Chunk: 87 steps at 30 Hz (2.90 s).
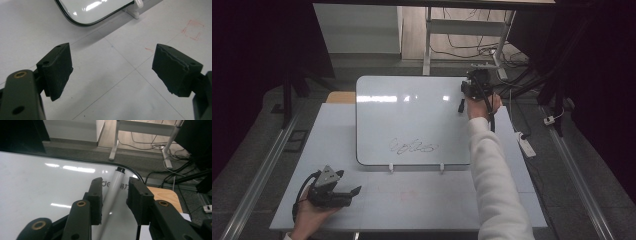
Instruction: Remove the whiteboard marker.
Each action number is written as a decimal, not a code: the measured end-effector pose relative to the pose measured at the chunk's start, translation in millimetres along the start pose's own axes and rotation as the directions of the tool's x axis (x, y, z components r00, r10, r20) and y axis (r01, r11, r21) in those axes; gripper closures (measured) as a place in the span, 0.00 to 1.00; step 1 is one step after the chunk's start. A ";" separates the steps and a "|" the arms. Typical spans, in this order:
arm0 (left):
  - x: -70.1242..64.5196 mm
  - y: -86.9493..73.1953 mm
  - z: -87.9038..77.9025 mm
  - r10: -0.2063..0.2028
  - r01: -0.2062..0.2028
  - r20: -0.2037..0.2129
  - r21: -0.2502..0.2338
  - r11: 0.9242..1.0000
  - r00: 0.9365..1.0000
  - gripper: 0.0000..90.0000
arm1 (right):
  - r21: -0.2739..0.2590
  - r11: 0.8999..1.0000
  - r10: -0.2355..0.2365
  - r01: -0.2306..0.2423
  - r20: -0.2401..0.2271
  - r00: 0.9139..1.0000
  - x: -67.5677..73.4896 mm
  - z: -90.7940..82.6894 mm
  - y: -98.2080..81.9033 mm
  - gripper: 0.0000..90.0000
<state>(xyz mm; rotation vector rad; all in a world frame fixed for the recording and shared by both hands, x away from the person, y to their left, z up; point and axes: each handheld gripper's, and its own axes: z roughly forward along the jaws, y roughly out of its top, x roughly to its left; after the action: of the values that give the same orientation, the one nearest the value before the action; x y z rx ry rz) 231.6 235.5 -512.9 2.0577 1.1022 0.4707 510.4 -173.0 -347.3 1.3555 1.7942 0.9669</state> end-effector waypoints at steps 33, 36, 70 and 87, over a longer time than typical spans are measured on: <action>-37.6 49.8 3.6 0.028 -0.013 0.137 -0.105 0.994 0.990 0.25 | -0.180 0.980 -0.016 -0.084 -0.493 0.870 31.7 -122.4 -121.8 0.90; -60.5 81.1 16.8 0.062 -0.031 0.208 -0.146 0.989 0.976 0.29 | -0.181 0.980 -0.025 -0.082 -0.524 0.851 42.0 -130.2 -140.9 0.90; -88.4 115.5 52.1 0.146 -0.066 0.595 -0.154 0.986 0.790 0.90 | -0.215 0.957 -0.281 0.195 -0.856 0.435 41.5 -129.8 -186.0 0.54; -97.0 103.3 48.3 0.210 -0.099 0.718 -0.195 0.976 0.664 0.90 | -0.230 0.883 -0.291 0.410 -0.953 0.091 91.5 -119.8 -208.0 0.76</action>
<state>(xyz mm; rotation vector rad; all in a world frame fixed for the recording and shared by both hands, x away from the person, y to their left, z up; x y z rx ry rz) 263.8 97.6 -464.5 1.9269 0.3812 -0.2211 290.4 -140.9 -475.9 0.0065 2.9443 1.6670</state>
